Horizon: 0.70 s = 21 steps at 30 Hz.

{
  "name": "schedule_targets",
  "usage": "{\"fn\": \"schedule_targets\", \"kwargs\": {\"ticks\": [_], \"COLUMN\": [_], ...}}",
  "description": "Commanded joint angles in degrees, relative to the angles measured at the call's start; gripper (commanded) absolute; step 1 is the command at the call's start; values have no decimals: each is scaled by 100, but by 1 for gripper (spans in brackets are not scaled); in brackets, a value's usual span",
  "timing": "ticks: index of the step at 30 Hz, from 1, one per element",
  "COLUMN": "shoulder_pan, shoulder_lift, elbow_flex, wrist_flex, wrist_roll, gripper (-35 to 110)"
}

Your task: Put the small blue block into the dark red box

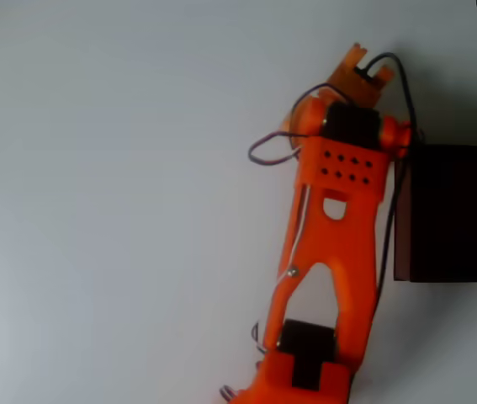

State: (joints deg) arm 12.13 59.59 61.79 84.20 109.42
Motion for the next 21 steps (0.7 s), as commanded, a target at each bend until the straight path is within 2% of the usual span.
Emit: {"fn": "schedule_targets", "kwargs": {"ticks": [1, 6, 16, 19, 21], "shoulder_pan": [18, 0, 44, 62, 88], "shoulder_lift": [-105, -729, -1406, -1995, -2804], "elbow_flex": [-642, -1582, -2452, -3489, -4992], "wrist_flex": [211, 615, 782, 1301, 1925], "wrist_roll": [-9, -26, -18, -70, -123], "gripper": [24, 24, 24, 24, 24]}}
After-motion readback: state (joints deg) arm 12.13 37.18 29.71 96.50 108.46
